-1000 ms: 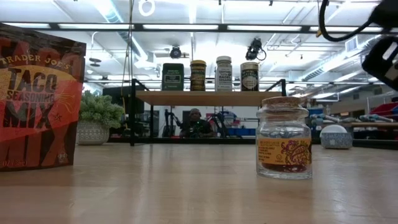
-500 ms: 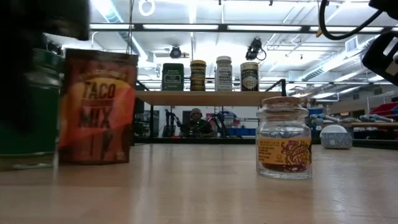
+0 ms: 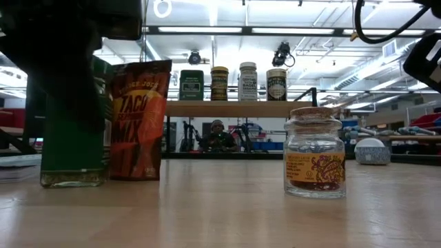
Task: Shelf spices
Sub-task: Put the green seasoning bottle on the shelf
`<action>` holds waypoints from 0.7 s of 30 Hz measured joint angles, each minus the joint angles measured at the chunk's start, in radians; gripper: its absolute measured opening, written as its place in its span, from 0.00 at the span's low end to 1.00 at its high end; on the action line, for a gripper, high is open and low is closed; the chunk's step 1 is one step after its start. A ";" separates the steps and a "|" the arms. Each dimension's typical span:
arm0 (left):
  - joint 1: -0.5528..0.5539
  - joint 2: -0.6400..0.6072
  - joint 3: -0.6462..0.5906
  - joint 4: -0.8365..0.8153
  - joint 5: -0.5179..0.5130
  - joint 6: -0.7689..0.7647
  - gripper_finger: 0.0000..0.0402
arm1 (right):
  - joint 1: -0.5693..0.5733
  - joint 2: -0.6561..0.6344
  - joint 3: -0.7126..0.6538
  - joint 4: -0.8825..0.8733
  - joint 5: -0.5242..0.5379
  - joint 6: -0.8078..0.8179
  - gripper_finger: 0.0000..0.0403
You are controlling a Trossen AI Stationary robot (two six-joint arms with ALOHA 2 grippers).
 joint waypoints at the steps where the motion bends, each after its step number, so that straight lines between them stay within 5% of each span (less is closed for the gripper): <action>1: -0.006 0.000 0.000 -0.006 -0.001 -0.001 0.62 | 0.004 0.000 0.000 0.000 0.000 0.001 0.02; 16: -0.204 -0.071 0.002 -0.082 -0.239 -0.105 0.62 | 0.025 -0.001 0.000 0.000 0.005 0.023 0.02; 21: -0.306 -0.071 0.001 -0.105 -0.396 -0.157 0.62 | 0.025 -0.001 0.000 0.000 0.010 0.023 0.02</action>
